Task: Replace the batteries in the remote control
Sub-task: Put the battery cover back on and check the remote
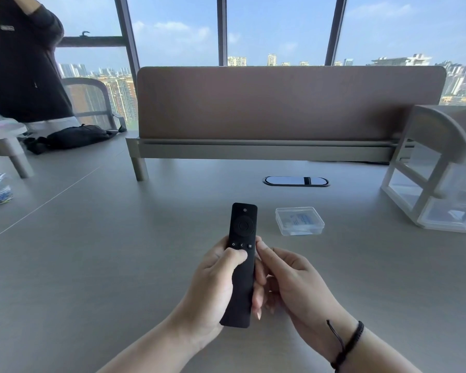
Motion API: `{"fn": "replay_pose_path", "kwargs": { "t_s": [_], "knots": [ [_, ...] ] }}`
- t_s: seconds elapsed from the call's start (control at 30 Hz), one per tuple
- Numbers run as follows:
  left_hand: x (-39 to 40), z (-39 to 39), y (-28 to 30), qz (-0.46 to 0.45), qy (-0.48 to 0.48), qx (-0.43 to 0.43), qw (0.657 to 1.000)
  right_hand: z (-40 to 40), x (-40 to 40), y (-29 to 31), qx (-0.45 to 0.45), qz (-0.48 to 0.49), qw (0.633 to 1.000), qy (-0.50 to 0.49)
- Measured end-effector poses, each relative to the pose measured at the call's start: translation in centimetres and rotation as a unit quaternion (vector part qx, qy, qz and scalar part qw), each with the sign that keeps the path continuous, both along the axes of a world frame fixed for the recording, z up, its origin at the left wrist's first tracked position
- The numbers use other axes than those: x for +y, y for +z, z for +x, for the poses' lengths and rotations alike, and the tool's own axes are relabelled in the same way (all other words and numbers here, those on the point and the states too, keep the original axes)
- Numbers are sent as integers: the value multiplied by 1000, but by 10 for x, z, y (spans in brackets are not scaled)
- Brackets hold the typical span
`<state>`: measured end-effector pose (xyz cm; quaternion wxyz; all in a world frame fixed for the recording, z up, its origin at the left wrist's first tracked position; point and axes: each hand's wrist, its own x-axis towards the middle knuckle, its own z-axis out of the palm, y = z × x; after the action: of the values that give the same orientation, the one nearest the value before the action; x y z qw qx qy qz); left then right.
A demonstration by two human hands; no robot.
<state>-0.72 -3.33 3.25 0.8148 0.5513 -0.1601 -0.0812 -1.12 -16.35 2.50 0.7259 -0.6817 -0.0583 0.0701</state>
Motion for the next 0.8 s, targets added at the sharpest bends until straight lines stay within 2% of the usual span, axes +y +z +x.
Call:
{"fn": "replay_pose_path", "kwargs": {
  "t_s": [0.2, 0.5, 0.8],
  "knots": [
    [3, 1, 1, -13, -39, 45, 998, 4, -5, -2, 10, -1, 999, -39],
    [3, -1, 3, -3, -73, 19, 997, 2, -5, 5, 11, 30, 999, -44],
    [2, -1, 3, -22, -68, 36, 997, 1, -6, 5, 13, 39, 999, -32]
  ]
}}
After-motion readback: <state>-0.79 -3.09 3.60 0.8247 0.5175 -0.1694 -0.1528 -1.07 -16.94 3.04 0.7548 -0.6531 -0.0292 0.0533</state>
